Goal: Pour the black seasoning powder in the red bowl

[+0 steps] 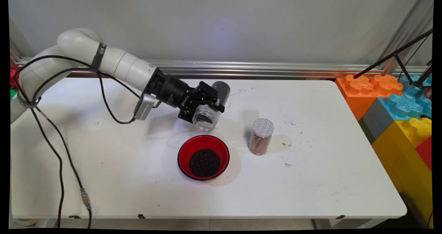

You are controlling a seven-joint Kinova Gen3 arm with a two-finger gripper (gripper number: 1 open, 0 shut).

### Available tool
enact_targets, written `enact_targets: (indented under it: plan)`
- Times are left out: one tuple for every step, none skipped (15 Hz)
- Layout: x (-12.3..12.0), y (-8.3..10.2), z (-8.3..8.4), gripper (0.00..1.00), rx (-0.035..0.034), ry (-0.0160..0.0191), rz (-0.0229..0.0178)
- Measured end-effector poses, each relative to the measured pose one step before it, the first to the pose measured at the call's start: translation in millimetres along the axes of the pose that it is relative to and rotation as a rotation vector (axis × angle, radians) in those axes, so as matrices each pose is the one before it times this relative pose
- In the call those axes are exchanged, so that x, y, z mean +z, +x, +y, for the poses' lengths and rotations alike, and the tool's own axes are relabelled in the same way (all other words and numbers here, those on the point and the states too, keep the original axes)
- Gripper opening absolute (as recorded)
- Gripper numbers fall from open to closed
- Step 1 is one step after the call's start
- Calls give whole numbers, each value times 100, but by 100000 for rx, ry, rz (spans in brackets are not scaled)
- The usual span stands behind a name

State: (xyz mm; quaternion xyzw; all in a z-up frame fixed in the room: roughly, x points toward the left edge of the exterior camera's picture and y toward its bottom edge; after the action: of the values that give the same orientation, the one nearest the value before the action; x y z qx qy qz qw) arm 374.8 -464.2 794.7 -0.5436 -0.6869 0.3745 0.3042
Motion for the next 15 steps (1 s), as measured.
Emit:
enact_targets:
  plan:
    - [44, -25, 14, 0, 907, -159, -190]
    - [34, -16, 0, 0, 623, -91, -105]
    - [36, -35, 9, 0, 879, -173, -118]
    - [29, -46, -15, 0, 968, -118, -157]
    - [6, -29, -10, 0, 764, -115, -161]
    - [13, -37, -33, 0, 882, -96, -128]
    - [4, -19, -27, 0, 804, -54, -109]
    - [23, -19, -33, 0, 767, -69, -19]
    - [14, 6, -7, 0, 683, -91, 61]
    - [3, 23, -4, 0, 833, -54, 41]
    - [38, 2, -17, 0, 927, -39, 113]
    - [38, 3, -14, 0, 854, -21, 71]
    - [56, -7, -16, 0, 944, -12, 109]
    - [28, 5, 5, 0, 698, -10, 50]
    - [28, -6, -12, 0, 884, -10, 97]
